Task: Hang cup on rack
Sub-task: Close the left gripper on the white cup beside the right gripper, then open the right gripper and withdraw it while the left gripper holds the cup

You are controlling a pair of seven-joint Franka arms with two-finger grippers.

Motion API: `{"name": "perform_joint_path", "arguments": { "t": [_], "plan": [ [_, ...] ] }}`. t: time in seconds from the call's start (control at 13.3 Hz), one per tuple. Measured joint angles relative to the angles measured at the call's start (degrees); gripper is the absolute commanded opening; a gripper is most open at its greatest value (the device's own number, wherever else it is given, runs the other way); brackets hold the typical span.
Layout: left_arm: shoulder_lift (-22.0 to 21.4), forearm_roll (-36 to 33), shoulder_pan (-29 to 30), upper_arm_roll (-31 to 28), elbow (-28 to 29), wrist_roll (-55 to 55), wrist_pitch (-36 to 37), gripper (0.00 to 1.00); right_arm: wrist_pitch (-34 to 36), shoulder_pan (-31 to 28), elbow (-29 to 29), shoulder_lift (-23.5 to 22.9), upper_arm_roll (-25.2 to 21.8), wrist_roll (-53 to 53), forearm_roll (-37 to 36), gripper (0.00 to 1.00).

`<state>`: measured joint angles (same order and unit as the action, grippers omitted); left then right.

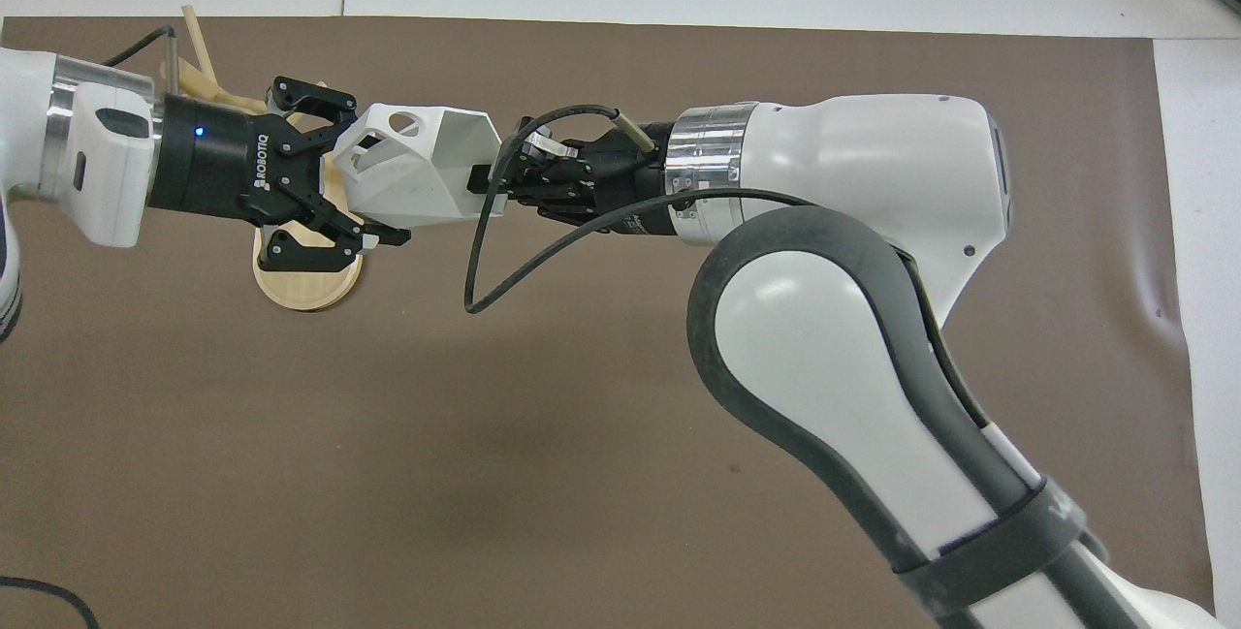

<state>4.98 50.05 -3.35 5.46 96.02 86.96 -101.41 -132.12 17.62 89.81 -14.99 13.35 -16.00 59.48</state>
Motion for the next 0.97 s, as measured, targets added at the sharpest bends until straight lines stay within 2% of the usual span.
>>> {"name": "perform_joint_path", "arguments": {
  "t": [0.45, 0.53, 0.6, 0.67, 0.75, 0.97],
  "plan": [
    [0.0, 0.1, 0.0, 0.0, 0.1, -0.5, 0.0, 0.0, 0.0, 0.0, 0.0, 0.0, 0.0, 0.0, 0.0, 0.0],
    [-0.1, 0.1, 0.0, 0.0, 0.1, -0.6, 0.0, 0.0, 0.0, 0.0, 0.0, 0.0, 0.0, 0.0, 0.0, 0.1],
    [-0.1, 0.1, 0.0, 0.0, 0.1, -0.7, 0.0, 0.0, 0.0, 0.0, 0.0, 0.0, 0.0, 0.0, 0.0, 0.33],
    [-0.1, 0.1, 0.0, 0.0, 0.1, -0.7, -0.2, 0.0, 0.0, 0.0, 0.0, 0.0, 0.0, 0.0, 0.0, 0.58],
    [-0.1, 0.1, 0.0, 0.0, 0.1, -0.8, -0.3, 0.0, 0.0, 0.0, 0.0, 0.0, 0.0, 0.0, 0.0, 1.0],
    [-0.1, 0.1, 0.0, -0.1, 0.1, -0.9, -0.4, 0.0, 0.1, 0.0, 0.0, 0.0, 0.1, 0.0, -0.5, 1.0]
  ]
}}
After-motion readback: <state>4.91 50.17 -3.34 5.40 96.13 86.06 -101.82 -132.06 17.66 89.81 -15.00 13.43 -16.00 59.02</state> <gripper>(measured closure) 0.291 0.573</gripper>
